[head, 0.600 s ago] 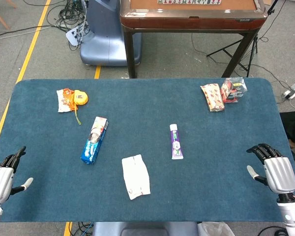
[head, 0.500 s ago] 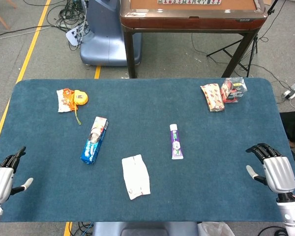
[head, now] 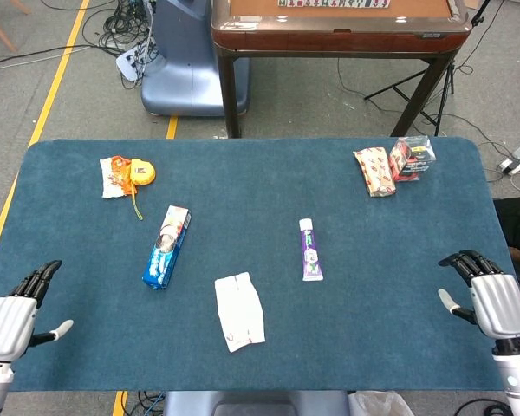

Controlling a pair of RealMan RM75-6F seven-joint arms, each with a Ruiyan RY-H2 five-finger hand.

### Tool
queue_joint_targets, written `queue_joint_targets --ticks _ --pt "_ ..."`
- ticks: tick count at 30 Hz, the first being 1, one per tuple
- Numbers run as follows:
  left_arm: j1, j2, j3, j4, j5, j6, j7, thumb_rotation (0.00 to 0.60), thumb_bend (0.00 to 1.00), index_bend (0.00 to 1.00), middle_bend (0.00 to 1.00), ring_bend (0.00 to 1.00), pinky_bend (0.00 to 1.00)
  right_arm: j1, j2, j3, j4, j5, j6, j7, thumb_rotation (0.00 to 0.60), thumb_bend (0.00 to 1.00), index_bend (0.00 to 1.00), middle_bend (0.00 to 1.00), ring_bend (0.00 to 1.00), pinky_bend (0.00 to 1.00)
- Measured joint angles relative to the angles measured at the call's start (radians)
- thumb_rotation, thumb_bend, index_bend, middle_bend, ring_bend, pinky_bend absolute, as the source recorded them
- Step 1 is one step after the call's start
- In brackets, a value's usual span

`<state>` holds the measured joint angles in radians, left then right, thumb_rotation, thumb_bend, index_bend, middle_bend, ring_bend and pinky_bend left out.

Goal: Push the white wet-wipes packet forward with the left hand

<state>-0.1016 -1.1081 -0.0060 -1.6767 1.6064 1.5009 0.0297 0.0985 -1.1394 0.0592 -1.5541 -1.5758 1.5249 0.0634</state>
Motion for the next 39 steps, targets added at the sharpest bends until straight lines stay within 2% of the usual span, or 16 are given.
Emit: queue_joint_targets --ticks 4,10,17,27,39 --pt "-0.016 0.022 0.027 -0.050 0.061 -0.023 -0.002 0.600 0.04 0.00 0.00 0.00 0.16 -0.006 0.009 0.004 -0.002 0.005 0.012 0.014 0.600 0.28 0.37 0.33 0.23 0.40" --pt "-0.060 0.028 0.057 -0.075 0.152 -0.067 -0.022 0.600 0.03 0.00 0.00 0.00 0.14 -0.020 0.024 0.009 -0.010 0.008 0.038 0.029 0.600 0.28 0.37 0.34 0.23 0.40" --pt "-0.102 0.023 0.074 -0.104 0.188 -0.140 0.001 0.600 0.02 0.00 0.00 0.00 0.09 -0.040 0.050 0.012 -0.022 0.010 0.068 0.048 0.600 0.28 0.37 0.33 0.23 0.40" --pt "-0.189 -0.028 0.082 -0.162 0.161 -0.322 0.123 0.600 0.02 0.00 0.00 0.00 0.09 -0.088 0.105 -0.004 -0.003 0.024 0.097 0.080 0.600 0.28 0.37 0.34 0.23 0.40" --pt "-0.256 -0.113 0.062 -0.215 0.103 -0.416 0.210 0.600 0.02 0.00 0.00 0.00 0.09 -0.140 0.122 0.001 0.091 0.059 0.136 0.188 0.600 0.28 0.37 0.33 0.23 0.40"
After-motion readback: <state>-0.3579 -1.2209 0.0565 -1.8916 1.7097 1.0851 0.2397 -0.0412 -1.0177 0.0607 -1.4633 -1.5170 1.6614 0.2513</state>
